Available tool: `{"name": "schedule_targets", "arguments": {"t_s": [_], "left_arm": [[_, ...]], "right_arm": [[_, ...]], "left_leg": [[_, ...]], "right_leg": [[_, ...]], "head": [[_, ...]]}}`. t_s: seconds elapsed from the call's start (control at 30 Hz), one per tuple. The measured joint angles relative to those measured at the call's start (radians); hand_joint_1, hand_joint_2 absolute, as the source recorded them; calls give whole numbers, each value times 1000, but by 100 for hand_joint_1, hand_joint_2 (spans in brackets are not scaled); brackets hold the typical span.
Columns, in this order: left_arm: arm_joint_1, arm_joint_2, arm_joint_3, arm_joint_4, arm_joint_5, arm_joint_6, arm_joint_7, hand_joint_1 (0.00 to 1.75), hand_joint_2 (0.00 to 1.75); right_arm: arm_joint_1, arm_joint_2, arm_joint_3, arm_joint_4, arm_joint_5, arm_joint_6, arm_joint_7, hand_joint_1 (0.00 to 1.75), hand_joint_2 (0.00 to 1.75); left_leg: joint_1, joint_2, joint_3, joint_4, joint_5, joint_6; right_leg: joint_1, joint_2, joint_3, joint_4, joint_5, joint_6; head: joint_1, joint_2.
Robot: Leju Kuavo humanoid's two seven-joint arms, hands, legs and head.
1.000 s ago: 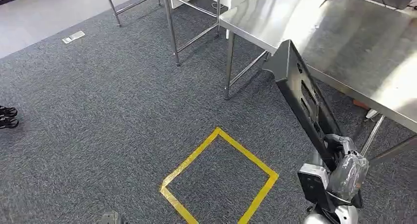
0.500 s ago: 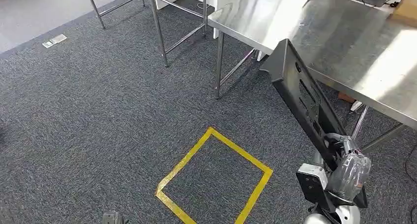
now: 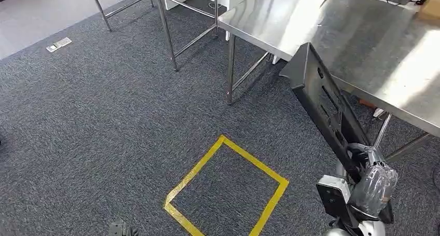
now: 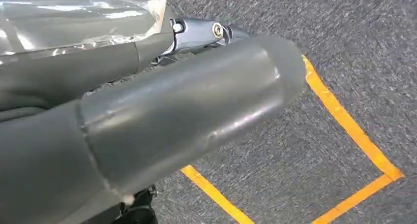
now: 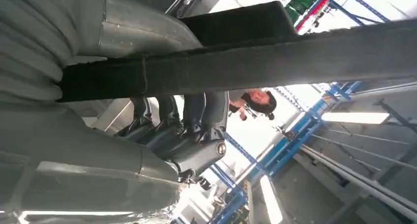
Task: Take the parts from the cabinet and place them on the table.
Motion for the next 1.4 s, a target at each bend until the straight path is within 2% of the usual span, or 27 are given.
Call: {"name": "schedule_targets", "arguments": {"t_s": [0.03,0.1,0.17,0.23,0.3,0.33,0.37,0.47,0.53,0.57,0.63,0.67,0.7,0.77,0.8,0.83,0.87,0.9,0.97,1.07,1.13,1.17,1.2,1.27,1.3,1.33,1.4], "left_arm": [[-2,0,2,-1,-1,0,-2,0,0],[1,0,9,-1,-1,0,-2,0,0],[6,0,15,0,0,0,-2,0,0],[7,0,19,0,0,0,-4,0,0],[7,0,25,0,-3,0,-8,0,0],[7,1,31,0,-6,0,-8,0,0],[5,1,35,-1,-9,0,-10,0,0],[6,-2,43,-3,-22,-1,-10,0,0],[7,-2,48,-4,-28,-3,-10,0,0],[5,-2,48,-4,-31,-3,-10,0,0],[6,-2,49,-4,-39,-6,-9,0,0],[7,-2,49,-4,-41,-10,-8,0,0],[7,-2,50,-4,-45,-11,-6,0,0],[6,-2,53,-5,-51,-13,-4,0,0],[7,-2,53,-5,-53,-14,-3,0,0],[5,-1,53,-5,-57,-14,-1,0,0],[6,-1,53,-5,-58,-14,1,0,0],[5,-1,54,-6,-59,-14,3,0,0],[0,-3,54,-7,-61,-14,5,0,0],[-6,-3,54,-9,-64,-14,5,0,0],[-5,-3,54,-9,-65,-14,7,0,0],[-4,-3,54,-9,-65,-14,7,0,0],[-4,-2,54,-9,-65,-14,8,0,0],[-3,0,56,-9,-70,-14,9,0,0],[-2,2,58,-9,-72,-14,11,0,0],[1,6,61,-9,-74,-14,11,0,0],[5,10,66,-9,-79,-14,15,0,0]], "right_arm": [[-3,-1,0,0,2,0,0,175,175],[-6,-2,4,1,15,0,-1,175,175],[-7,-2,6,3,36,1,3,175,175],[-13,-2,8,4,58,8,14,175,175],[-32,-2,9,3,89,22,31,175,175],[-43,-2,9,2,104,30,38,175,175],[-53,-3,9,-3,118,39,44,175,175],[-75,-5,8,-14,151,53,59,175,175],[-96,-11,8,-21,161,60,63,175,175],[-105,-15,8,-25,165,61,66,175,175],[-109,-25,7,-28,167,63,71,175,175],[-108,-30,5,-29,168,63,73,175,175],[-108,-35,3,-29,169,63,75,175,175],[-108,-43,1,-34,169,63,76,175,175],[-107,-46,0,-36,169,63,76,175,175],[-104,-51,-1,-36,170,63,76,175,175],[-103,-53,-1,-36,171,63,76,175,175],[-100,-54,-1,-38,173,63,77,175,175],[-101,-57,-2,-44,176,61,83,175,175],[-102,-58,-3,-53,178,60,86,175,175],[-99,-58,-3,-53,179,60,86,175,175],[-98,-58,-3,-53,179,60,87,175,175],[-98,-59,-3,-53,179,60,87,175,175],[-98,-59,-3,-53,182,59,87,175,175],[-97,-59,-2,-53,182,58,87,175,175],[-95,-60,-2,-52,182,58,88,175,175],[-91,-60,1,-50,185,51,92,175,175]], "left_leg": [[1,-1,-27,56,-20,-4],[3,-1,-130,228,-76,-10],[3,-1,-202,306,-70,-12],[3,-1,-185,212,22,-9],[2,-2,-121,34,133,4],[-5,-3,-101,21,104,8],[-7,-3,-90,11,89,15],[-8,-7,-74,-7,80,35],[-5,-6,-46,-24,72,49],[-5,-6,-37,-28,66,53],[-5,-8,-18,-30,47,54],[-5,-10,-5,-30,36,53],[-4,-11,14,-30,23,51],[-4,-13,50,-30,-4,45],[-3,-12,68,-30,-20,40],[-6,-12,89,-24,-38,34],[-7,-11,90,-29,-51,26],[-5,-9,92,-36,-63,15],[-2,-4,118,-23,-54,9],[3,-5,21,149,-51,2],[3,-5,-88,276,-127,-8],[3,-4,-129,295,-165,-9],[3,-4,-151,281,-169,-8],[0,-4,-151,172,-99,3],[-6,-4,-143,96,-19,13],[-13,-3,-143,27,99,26],[-20,-11,-126,25,113,34]], "right_leg": [[-1,-1,8,0,-8,-13],[2,0,23,0,-21,-29],[3,4,43,0,-39,-28],[2,10,71,0,-58,-23],[2,13,98,-1,-83,-16],[15,14,97,-1,-95,-6],[13,17,95,-4,-100,1],[17,15,121,0,-92,17],[11,8,66,92,-98,19],[7,8,12,176,-108,19],[7,8,-92,303,-170,13],[5,8,-123,320,-190,17],[1,7,-136,295,-188,24],[-8,4,-120,168,-122,48],[-12,-3,-105,80,-40,70],[-10,-19,-102,40,42,76],[1,-30,-93,38,39,55],[12,-22,-73,42,37,36],[5,-14,-61,37,30,7],[0,-10,-19,25,9,-28],[2,-4,4,25,-16,-32],[4,0,19,25,-29,-31],[4,4,36,25,-42,-30],[5,8,74,24,-69,-26],[5,8,90,24,-83,-23],[5,9,92,22,-95,-20],[12,17,103,15,-117,-1]], "head": [[-3,0],[-2,0],[-2,0],[-2,0],[-2,0],[-1,0],[-1,0],[-3,0],[-1,0],[-1,0],[-1,0],[-1,0],[0,0],[1,0],[1,0],[4,0],[5,0],[3,0],[7,0],[3,0],[2,0],[2,0],[2,0],[2,0],[2,0],[2,0],[1,0]]}}
